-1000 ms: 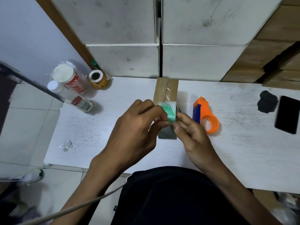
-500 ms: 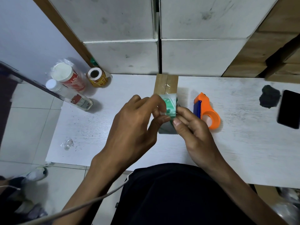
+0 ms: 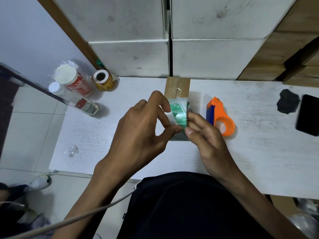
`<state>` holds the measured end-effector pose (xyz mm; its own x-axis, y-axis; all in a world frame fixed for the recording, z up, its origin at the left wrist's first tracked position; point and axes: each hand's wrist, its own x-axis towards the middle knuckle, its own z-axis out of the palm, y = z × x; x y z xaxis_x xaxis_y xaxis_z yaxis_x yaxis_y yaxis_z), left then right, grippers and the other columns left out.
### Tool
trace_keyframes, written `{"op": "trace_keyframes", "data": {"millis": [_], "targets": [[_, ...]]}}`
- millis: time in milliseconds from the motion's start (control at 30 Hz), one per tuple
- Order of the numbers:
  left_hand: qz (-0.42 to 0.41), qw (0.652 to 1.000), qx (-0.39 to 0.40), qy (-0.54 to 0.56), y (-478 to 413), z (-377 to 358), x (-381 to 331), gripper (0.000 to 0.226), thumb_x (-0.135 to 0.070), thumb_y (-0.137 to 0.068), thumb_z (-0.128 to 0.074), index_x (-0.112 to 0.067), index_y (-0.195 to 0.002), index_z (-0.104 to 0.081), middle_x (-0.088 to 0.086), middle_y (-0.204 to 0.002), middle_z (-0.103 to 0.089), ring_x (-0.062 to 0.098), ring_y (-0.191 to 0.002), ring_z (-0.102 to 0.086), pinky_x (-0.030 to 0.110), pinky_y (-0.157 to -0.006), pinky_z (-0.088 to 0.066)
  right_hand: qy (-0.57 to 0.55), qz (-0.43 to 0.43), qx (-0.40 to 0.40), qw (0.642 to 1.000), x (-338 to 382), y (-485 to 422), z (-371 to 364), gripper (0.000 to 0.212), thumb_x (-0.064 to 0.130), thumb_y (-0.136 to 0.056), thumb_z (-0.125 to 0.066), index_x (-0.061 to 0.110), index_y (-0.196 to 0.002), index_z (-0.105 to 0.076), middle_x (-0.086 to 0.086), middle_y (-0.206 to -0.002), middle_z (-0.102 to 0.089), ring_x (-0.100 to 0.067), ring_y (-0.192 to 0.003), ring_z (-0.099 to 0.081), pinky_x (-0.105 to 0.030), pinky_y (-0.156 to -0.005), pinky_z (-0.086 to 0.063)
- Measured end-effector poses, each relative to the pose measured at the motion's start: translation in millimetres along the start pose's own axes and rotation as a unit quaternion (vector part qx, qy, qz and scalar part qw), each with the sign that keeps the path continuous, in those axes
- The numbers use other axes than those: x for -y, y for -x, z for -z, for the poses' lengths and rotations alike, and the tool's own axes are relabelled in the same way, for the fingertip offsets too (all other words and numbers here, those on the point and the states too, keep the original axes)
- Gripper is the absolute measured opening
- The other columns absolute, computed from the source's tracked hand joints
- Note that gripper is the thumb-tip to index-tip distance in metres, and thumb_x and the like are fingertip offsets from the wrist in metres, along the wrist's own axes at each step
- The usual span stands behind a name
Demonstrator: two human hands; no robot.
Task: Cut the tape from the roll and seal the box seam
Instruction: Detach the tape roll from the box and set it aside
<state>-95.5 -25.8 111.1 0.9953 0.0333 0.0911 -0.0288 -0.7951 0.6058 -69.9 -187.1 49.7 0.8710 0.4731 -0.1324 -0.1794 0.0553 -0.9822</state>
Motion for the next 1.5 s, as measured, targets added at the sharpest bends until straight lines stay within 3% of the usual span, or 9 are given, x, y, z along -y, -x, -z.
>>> {"op": "trace_keyframes", "data": {"millis": [100, 300, 467, 600, 767, 900, 1067, 1233, 1500], "targets": [[0.010, 1.000, -0.001, 0.000, 0, 0, -1, 0.043, -0.038, -0.079, -0.082, -0.021, -0.100, -0.049, -0.019, -0.071, -0.068, -0.002, -0.067, -0.045, 0.034, -0.059, -0.045, -0.033, -0.008, 0.011, 0.999, 2, 0, 0, 0.039, 0.008, -0.091, -0.041, 0.022, -0.122, -0.059, 0.009, -0.115, -0.073, -0.010, -0.117, -0.063, -0.017, -0.096, -0.046], [0.024, 0.998, -0.052, 0.007, 0, 0, 1, 0.054, -0.043, -0.070, -0.088, -0.018, -0.098, -0.048, -0.012, -0.073, -0.054, -0.004, -0.061, -0.046, 0.012, -0.053, -0.033, -0.007, 0.009, -0.010, 1.000, 2, 1, -1, 0.032, 0.012, -0.095, -0.047, 0.013, -0.125, -0.058, 0.001, -0.114, -0.074, -0.012, -0.112, -0.067, -0.019, -0.095, -0.048], [0.138, 0.978, -0.060, 0.144, 4, -5, 2, 0.073, -0.056, -0.059, -0.086, -0.025, -0.115, -0.050, -0.013, -0.089, -0.064, 0.010, -0.066, -0.062, 0.016, -0.057, -0.046, -0.001, 0.022, -0.003, 1.000, 6, 1, 0, 0.028, 0.017, -0.095, -0.051, 0.025, -0.122, -0.054, 0.021, -0.107, -0.074, -0.001, -0.110, -0.066, -0.011, -0.089, -0.048], [0.201, 0.951, -0.031, 0.234, 8, -11, 5, 0.072, -0.052, -0.057, -0.082, -0.024, -0.117, -0.053, -0.007, -0.078, -0.076, 0.006, -0.067, -0.071, 0.018, -0.061, -0.055, -0.006, 0.016, -0.003, 1.000, 6, 2, -1, 0.033, 0.022, -0.090, -0.058, 0.025, -0.122, -0.055, 0.018, -0.111, -0.074, -0.004, -0.111, -0.067, -0.016, -0.091, -0.051], [0.191, 0.956, -0.017, 0.221, 4, -6, 11, 0.067, -0.041, -0.064, -0.089, -0.025, -0.119, -0.055, -0.010, -0.069, -0.077, 0.004, -0.064, -0.072, 0.014, -0.061, -0.053, -0.005, 0.011, 0.002, 1.000, 4, 1, -3, 0.037, 0.019, -0.090, -0.052, 0.019, -0.127, -0.054, 0.024, -0.111, -0.072, -0.001, -0.111, -0.066, -0.011, -0.089, -0.049], [0.165, 0.962, 0.017, 0.218, 0, -2, 17, 0.063, -0.032, -0.068, -0.089, -0.027, -0.122, -0.056, -0.009, -0.068, -0.077, 0.004, -0.061, -0.071, 0.011, -0.059, -0.048, -0.020, 0.010, 0.010, 1.000, 5, 1, -1, 0.034, 0.013, -0.093, -0.049, 0.014, -0.126, -0.056, 0.016, -0.117, -0.072, -0.005, -0.112, -0.066, -0.013, -0.090, -0.048], [0.094, 0.970, 0.029, 0.223, 2, 2, 25, 0.060, -0.029, -0.086, -0.073, -0.022, -0.138, -0.046, -0.010, -0.081, -0.079, 0.003, -0.074, -0.075, 0.020, -0.073, -0.058, -0.090, -0.011, 0.012, 0.996, 1, -1, 3, 0.035, 0.005, -0.092, -0.048, 0.017, -0.124, -0.058, 0.001, -0.123, -0.070, -0.018, -0.118, -0.065, -0.026, -0.099, -0.050], [0.046, 0.971, 0.045, 0.230, 5, -2, 20, 0.093, -0.036, -0.064, -0.092, -0.024, -0.141, -0.041, -0.003, -0.086, -0.074, 0.015, -0.079, -0.074, 0.027, -0.071, -0.059, -0.059, -0.005, 0.029, 0.998, 4, 2, 6, 0.055, -0.008, -0.080, -0.051, 0.024, -0.126, -0.053, 0.010, -0.116, -0.074, -0.016, -0.111, -0.069, -0.025, -0.092, -0.054], [0.094, 0.960, -0.009, 0.265, 6, -14, 22, 0.080, -0.021, -0.066, -0.093, -0.020, -0.132, -0.048, 0.001, -0.071, -0.071, 0.016, -0.066, -0.070, 0.027, -0.066, -0.057, -0.030, -0.008, 0.023, 0.999, 4, 5, 2, 0.052, -0.008, -0.084, -0.055, 0.023, -0.126, -0.054, 0.004, -0.115, -0.074, -0.016, -0.110, -0.069, -0.024, -0.090, -0.054]]}}
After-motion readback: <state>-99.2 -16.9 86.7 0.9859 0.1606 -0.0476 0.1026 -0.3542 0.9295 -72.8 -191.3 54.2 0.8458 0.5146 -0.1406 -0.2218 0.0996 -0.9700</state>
